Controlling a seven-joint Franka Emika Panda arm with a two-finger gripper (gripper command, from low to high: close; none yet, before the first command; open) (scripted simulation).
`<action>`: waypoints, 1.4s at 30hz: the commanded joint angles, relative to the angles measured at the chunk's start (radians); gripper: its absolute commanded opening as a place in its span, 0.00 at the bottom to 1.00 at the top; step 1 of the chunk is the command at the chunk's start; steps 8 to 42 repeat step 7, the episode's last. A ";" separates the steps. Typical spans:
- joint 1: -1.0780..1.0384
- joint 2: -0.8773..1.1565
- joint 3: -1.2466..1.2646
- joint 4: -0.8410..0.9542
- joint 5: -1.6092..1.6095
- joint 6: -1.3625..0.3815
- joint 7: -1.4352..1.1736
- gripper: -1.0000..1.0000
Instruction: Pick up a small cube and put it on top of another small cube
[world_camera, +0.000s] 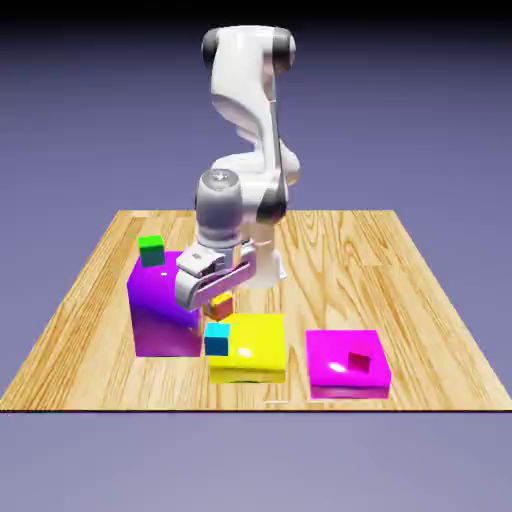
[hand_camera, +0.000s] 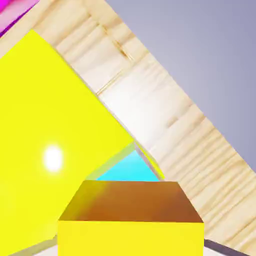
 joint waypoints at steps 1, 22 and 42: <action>0.001 0.000 0.000 0.000 -0.001 0.001 0.001 1.00; 0.034 -0.176 -0.029 0.049 -0.125 -0.203 0.091 1.00; 0.034 -0.176 -0.029 0.049 -0.125 -0.203 0.091 1.00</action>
